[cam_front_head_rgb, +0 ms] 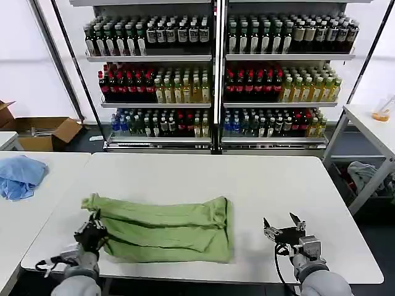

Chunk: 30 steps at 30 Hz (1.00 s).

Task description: Fold and organize the clothes.

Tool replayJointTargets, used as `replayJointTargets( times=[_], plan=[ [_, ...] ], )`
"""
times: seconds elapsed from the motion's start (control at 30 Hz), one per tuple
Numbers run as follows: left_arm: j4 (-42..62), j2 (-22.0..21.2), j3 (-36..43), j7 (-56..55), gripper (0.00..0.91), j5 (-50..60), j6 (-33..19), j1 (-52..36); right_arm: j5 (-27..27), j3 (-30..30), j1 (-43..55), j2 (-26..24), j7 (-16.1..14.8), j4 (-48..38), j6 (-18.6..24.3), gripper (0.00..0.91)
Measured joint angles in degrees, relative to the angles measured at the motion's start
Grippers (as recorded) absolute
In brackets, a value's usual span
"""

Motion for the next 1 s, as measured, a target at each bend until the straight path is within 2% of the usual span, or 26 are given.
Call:
replayJointTargets(
  times=[0.13,0.37,0.67,1.0],
  plan=[
    [-1.9,1.6,-0.8,0.8,0.02,-3.5,0.6,-0.8,0.0,0.3,-0.2,-0.3,0.0,0.1,0.0,0.907],
    [-5.3,2.0,1.2,2.6,0.02,-13.7,1.0,-2.3,0.0,0.7,-0.4,-0.8,0.0,0.4,0.0,0.907],
    [-6.1,-0.5,8.9,4.6,0.02,-22.8,0.7,-4.4,0.0,0.7,-0.2,-1.0,-0.1,0.4,0.0,0.907],
    [-1.7,-3.9,18.5,5.9,0.02,-24.5,-0.1,-8.0,0.2,0.6,0.6,-0.9,-0.2,-0.2,0.0,0.907]
  ],
)
